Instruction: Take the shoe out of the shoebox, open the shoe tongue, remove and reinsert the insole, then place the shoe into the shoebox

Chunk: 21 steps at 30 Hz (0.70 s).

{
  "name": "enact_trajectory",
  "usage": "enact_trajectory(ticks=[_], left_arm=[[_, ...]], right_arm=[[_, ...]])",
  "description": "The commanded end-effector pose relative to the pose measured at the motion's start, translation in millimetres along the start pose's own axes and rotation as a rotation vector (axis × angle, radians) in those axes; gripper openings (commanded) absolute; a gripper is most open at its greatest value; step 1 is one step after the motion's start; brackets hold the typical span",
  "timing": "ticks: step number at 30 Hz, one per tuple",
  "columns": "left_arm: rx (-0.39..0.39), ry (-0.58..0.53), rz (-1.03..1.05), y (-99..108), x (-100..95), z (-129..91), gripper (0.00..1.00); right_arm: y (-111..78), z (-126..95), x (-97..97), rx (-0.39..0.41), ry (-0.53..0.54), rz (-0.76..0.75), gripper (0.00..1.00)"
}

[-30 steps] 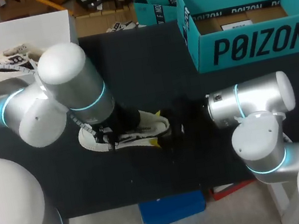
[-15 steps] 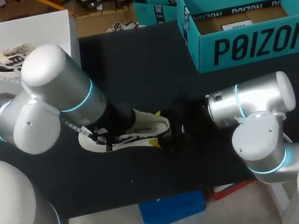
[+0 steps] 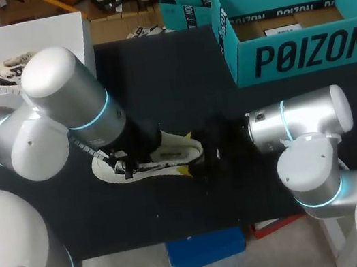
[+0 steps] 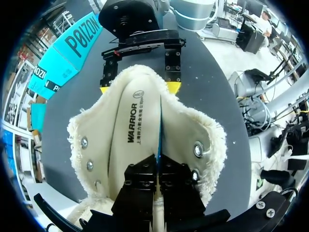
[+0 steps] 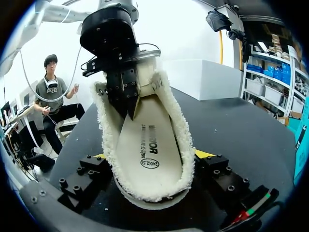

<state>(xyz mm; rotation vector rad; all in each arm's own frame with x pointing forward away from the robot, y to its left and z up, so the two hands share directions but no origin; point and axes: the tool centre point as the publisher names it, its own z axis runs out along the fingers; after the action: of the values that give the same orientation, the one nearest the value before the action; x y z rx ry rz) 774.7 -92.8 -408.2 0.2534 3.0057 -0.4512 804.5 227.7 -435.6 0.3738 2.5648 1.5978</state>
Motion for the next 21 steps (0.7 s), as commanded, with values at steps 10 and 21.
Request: enact_trajectory(ticks=[10, 21], left_arm=[[0.000, -0.045, -0.013, 1.6, 9.4, -25.8, 0.00], [0.024, -0.051, -0.019, 2.3, 5.4, -29.6, 0.00]], right_arm=[[-11.2, 13.4, -8.0, -0.009, -0.013, 0.003, 0.00], [-11.2, 13.4, -8.0, -0.009, -0.013, 0.003, 0.00]])
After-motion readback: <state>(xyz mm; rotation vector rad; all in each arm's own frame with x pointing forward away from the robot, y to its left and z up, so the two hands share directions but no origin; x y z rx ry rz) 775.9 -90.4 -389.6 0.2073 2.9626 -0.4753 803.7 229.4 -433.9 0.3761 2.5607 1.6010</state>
